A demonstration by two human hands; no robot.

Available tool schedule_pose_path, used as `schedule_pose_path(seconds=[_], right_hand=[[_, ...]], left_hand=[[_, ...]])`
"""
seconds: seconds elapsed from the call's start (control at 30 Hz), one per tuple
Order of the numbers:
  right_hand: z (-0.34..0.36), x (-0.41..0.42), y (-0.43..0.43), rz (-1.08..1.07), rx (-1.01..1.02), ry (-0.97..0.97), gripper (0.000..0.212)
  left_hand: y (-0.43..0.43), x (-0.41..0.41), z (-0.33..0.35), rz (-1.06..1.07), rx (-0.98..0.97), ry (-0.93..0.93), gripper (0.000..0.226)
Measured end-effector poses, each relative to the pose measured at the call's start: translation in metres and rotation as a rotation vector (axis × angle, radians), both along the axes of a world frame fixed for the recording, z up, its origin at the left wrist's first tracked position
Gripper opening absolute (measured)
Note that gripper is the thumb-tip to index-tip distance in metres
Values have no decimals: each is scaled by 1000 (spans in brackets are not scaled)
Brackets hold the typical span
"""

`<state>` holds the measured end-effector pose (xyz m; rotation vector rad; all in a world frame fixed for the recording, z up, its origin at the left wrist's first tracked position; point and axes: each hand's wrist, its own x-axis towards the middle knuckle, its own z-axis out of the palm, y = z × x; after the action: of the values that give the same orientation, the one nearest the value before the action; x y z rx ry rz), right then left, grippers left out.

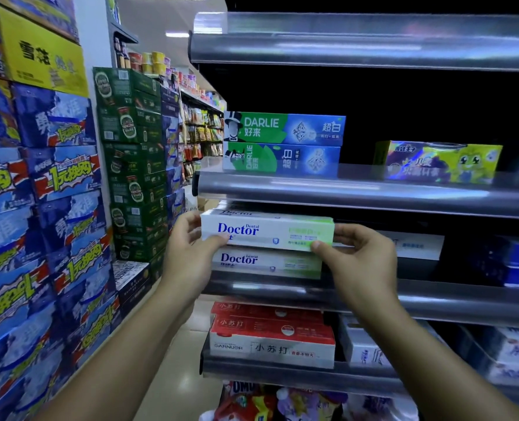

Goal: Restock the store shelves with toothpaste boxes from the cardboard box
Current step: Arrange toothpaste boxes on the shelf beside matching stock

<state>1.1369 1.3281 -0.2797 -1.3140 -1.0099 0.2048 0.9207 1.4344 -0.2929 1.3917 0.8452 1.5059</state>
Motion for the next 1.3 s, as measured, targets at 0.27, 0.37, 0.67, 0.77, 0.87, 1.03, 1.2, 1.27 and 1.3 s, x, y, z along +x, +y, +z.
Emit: schedule_pose_path(seconds=[0.27,0.37,0.67,0.77,0.87,1.03,1.2,1.27,1.3], right_hand=[[-10,17,22,-77,-209,-329,33],[-7,17,25,-8,-199,-333,36],[-6,14,28,68,-242,-231,36],[-5,7,14,-16,-223,-304,30],[-10,7,-12,-150,-126,-353,41],[-55,34,-65,-190,-117,-394,42],[-123,64,-112,-154,-281,-270,24],[-152,76,-127,-159,-364,-231,21],[-166,83,-133,-168,-412,-211,19]], left_hand=[[28,-3,-11,26,-30,157,45],[33,-7,-17,-27,-13,163,56],[29,-8,-24,-30,170,321,24],[19,-5,-26,51,147,292,21],[-1,-4,-35,269,224,182,39],[-49,23,-90,295,537,120,15],[-132,98,-180,-59,375,204,26],[-154,128,-218,-302,179,372,31],[-161,142,-237,-408,111,504,36]])
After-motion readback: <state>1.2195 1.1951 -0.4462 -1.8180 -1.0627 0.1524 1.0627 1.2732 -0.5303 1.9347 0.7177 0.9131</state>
